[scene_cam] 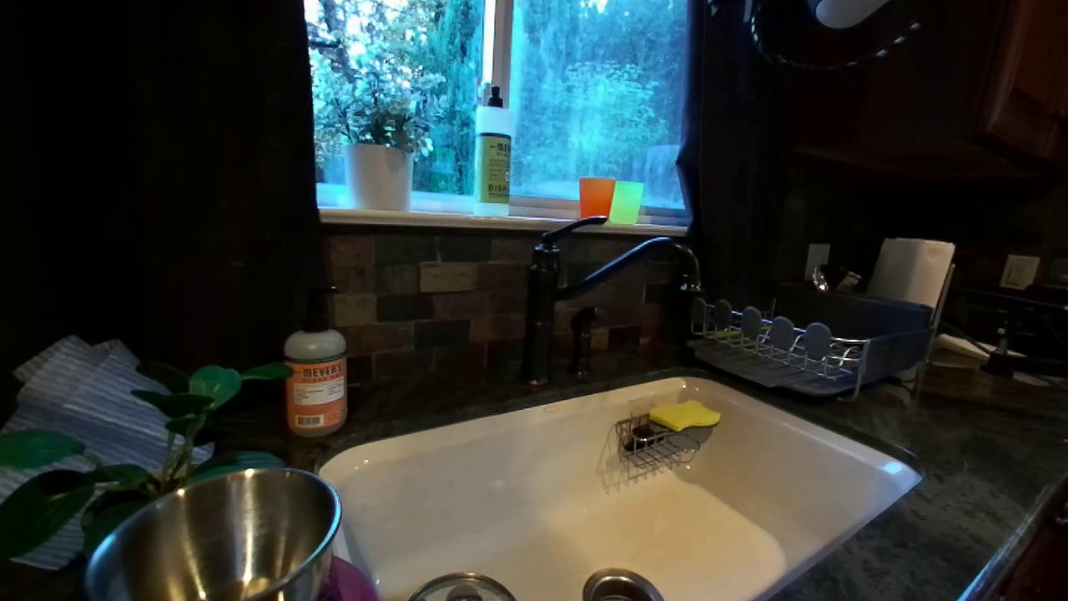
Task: Pull the curtain on the right to the left.
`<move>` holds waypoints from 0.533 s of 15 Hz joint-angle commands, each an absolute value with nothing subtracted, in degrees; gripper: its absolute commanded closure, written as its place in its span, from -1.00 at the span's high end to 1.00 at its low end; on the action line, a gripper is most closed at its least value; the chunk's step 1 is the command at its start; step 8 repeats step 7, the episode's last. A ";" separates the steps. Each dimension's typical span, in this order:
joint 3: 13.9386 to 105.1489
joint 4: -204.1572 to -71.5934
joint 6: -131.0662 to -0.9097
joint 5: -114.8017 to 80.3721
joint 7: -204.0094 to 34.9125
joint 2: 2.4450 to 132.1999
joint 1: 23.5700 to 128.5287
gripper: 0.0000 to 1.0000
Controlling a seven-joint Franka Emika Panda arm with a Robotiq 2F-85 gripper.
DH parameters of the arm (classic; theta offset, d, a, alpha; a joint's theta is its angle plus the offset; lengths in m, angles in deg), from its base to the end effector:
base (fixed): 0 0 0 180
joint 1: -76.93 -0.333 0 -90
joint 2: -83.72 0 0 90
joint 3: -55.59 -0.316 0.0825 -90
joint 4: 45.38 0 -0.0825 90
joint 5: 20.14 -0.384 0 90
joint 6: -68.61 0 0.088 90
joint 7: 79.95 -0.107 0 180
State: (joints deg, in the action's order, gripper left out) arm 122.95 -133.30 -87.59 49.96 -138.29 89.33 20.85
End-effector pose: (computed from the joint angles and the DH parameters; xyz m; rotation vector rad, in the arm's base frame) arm 0.5673 -0.1181 0.7865 1.9909 -0.4638 1.7319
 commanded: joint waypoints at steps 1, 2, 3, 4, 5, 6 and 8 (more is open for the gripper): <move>115.86 -140.72 -86.54 51.52 -139.25 98.32 19.22 1.00; 115.78 -143.14 -87.64 49.76 -138.14 99.10 19.30 1.00; 117.35 -137.73 -87.27 49.99 -138.42 94.07 20.21 1.00; 116.87 -138.70 -87.27 49.99 -138.41 94.53 20.16 1.00; 116.96 -138.54 -87.27 49.99 -138.41 94.40 20.20 1.00; 116.99 -138.28 -87.27 49.99 -138.40 94.33 20.26 1.00; 116.99 -138.13 -87.27 49.99 -138.39 94.32 20.30 1.00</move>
